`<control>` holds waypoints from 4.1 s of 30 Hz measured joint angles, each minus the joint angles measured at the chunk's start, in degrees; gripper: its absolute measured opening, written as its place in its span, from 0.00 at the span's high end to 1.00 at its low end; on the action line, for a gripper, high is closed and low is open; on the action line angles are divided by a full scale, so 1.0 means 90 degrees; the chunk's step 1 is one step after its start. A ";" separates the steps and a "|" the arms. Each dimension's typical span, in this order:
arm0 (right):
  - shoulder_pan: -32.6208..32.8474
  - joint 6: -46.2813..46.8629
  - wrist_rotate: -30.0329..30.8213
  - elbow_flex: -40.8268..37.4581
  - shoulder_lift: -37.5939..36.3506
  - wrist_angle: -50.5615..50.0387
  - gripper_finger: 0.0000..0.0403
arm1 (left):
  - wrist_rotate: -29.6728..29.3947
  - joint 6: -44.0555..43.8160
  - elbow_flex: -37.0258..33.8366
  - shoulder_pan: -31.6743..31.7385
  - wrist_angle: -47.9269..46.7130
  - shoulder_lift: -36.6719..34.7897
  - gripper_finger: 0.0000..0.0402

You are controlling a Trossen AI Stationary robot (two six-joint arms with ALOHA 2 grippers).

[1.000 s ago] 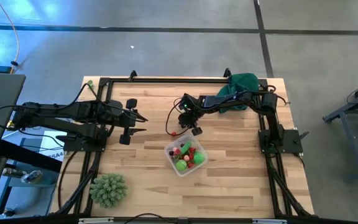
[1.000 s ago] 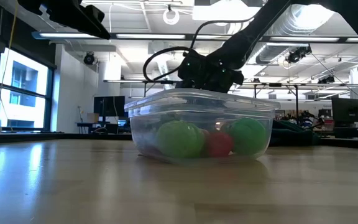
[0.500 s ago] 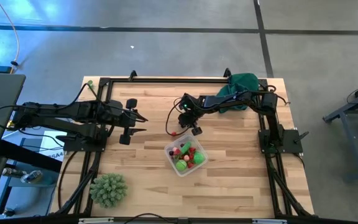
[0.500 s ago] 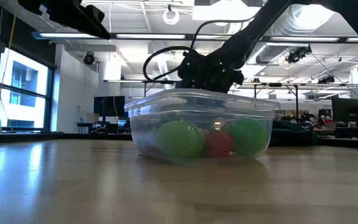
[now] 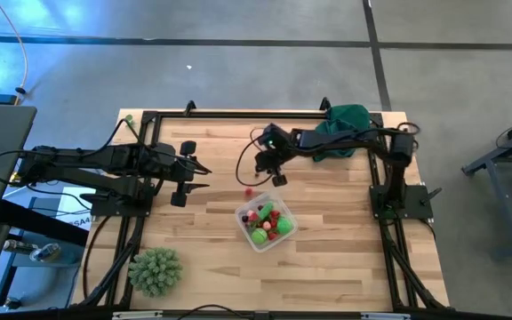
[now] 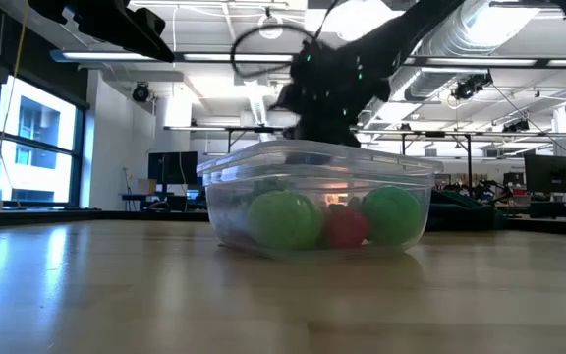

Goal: Pick and placing Produce into tupperware
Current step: Put the blueberry into the transparent container

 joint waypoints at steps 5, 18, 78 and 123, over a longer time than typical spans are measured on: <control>0.0086 0.0715 -0.0045 0.0000 -0.0793 -0.0172 0.90 | 0.0002 0.0002 0.0000 0.0002 0.0000 0.0000 0.55; 0.1579 0.2197 -0.0175 0.0002 -0.1621 -0.1029 0.90 | 0.0000 0.0001 0.0000 0.0002 0.0000 0.0000 0.55; 0.0356 0.2438 -0.0029 0.0000 -0.0966 -0.0196 0.73 | 0.0002 0.0001 0.0002 0.0001 0.0000 0.0000 0.55; -0.0228 0.1891 -0.0051 0.0005 0.0871 0.0381 0.61 | -0.0001 0.0000 0.0000 0.0001 0.0000 0.0000 0.55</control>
